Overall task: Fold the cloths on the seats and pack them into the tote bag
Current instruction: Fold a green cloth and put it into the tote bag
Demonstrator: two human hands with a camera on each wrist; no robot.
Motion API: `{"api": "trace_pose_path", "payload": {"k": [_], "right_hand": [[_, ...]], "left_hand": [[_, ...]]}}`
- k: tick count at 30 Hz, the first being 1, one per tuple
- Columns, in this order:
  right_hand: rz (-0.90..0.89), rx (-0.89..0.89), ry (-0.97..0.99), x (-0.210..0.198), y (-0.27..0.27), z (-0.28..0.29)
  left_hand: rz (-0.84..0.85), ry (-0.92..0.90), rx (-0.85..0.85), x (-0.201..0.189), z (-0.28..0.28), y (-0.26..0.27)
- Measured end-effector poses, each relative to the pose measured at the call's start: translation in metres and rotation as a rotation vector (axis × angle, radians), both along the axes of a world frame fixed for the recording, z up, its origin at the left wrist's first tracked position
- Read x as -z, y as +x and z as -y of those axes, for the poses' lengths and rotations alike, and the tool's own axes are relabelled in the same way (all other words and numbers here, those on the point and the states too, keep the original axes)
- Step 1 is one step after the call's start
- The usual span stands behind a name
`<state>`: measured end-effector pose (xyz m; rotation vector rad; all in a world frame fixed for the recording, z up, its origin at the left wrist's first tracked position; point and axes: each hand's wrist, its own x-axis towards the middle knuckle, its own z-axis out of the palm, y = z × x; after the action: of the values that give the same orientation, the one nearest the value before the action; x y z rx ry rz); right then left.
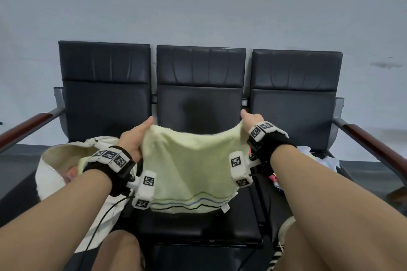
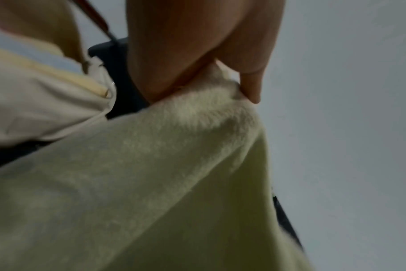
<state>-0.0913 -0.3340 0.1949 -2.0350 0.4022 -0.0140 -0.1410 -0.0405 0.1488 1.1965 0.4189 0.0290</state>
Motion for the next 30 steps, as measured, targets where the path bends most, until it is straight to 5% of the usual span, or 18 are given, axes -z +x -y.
{"api": "trace_pose_path", "payload": {"k": [2, 6, 14, 16, 20, 26, 30], "right_hand": [[-0.081, -0.104, 0.195, 0.001, 0.000, 0.000], [-0.103, -0.198, 0.360, -0.001, -0.010, 0.005], [0.047, -0.227, -0.231, 0.015, -0.015, 0.021], [0.065, -0.212, -0.386, 0.013, -0.018, 0.024], [0.061, -0.100, -0.347, 0.010, -0.014, 0.029], [0.003, 0.011, -0.018, 0.012, -0.008, 0.036], [-0.100, -0.022, 0.250, 0.011, -0.010, 0.041]], "left_hand": [[0.064, -0.144, 0.132, -0.004, 0.006, -0.007], [0.112, -0.049, 0.120, 0.001, 0.004, -0.006], [0.164, 0.278, -0.074, 0.009, 0.005, -0.010], [0.138, 0.524, -0.136, 0.016, -0.003, -0.005], [0.109, 0.950, -0.149, 0.021, -0.009, -0.002], [0.078, 0.897, -0.246, 0.026, -0.012, 0.000], [0.113, 0.608, -0.168, 0.023, -0.012, -0.007]]}}
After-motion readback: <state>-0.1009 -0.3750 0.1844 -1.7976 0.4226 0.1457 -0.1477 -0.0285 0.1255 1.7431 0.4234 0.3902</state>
